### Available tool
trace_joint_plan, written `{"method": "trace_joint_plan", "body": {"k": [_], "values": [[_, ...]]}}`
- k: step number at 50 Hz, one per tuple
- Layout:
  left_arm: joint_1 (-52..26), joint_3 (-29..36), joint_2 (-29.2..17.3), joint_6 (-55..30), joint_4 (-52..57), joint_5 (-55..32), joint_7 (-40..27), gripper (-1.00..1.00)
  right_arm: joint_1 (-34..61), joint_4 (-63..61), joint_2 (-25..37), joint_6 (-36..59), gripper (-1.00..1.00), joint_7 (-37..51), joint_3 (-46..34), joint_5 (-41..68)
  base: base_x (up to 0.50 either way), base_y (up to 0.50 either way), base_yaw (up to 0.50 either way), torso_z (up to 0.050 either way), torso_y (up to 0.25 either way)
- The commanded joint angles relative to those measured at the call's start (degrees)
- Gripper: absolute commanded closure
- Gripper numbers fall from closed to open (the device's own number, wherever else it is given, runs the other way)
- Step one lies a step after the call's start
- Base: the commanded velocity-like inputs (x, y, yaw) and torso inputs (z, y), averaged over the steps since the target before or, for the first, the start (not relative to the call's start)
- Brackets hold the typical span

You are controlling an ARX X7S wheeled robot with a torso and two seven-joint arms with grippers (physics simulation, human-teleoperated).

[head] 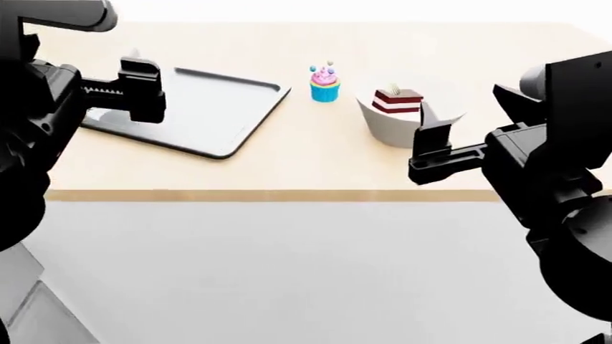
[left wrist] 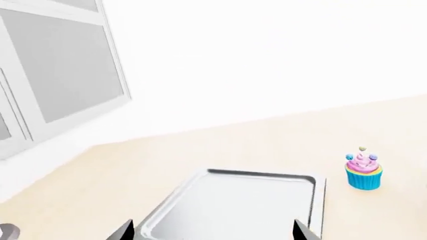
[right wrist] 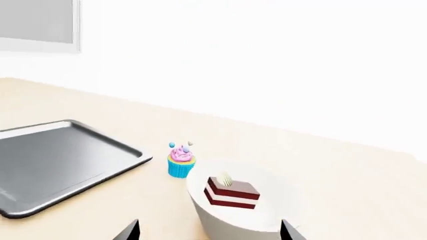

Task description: Pick up the bowl with cake and place it on the tray. Pick up the cupcake and place it on the tray.

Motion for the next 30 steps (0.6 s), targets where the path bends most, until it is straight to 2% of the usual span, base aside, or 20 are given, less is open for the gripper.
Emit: {"method": "trace_joint_plan", "body": {"k": [1, 5, 30], "values": [[-3.8, 2.5, -2.1, 0.0, -3.0, -4.3, -3.9, -1.0, 3.0, 2.4, 2.6, 1.3, -1.0, 8.5, 1.6, 11.3, 0.0, 0.0, 0.0, 0.0, 0.0], [-4.2, 3.2, -2.5, 0.4, -3.4, -4.9, -4.4, -1.0, 4.4, 3.7, 4.6, 0.8, -1.0, 13.5, -0.7, 17.9, 0.05, 0.0, 0.0, 0.0, 0.0], [-5.4, 3.2, -6.4, 1.7, -4.5, -14.8, -12.3, -1.0, 10.8, 10.7, 8.5, -1.5, -1.0, 26.7, -5.5, 32.9, 0.5, 0.0, 0.0, 0.0, 0.0]]}}
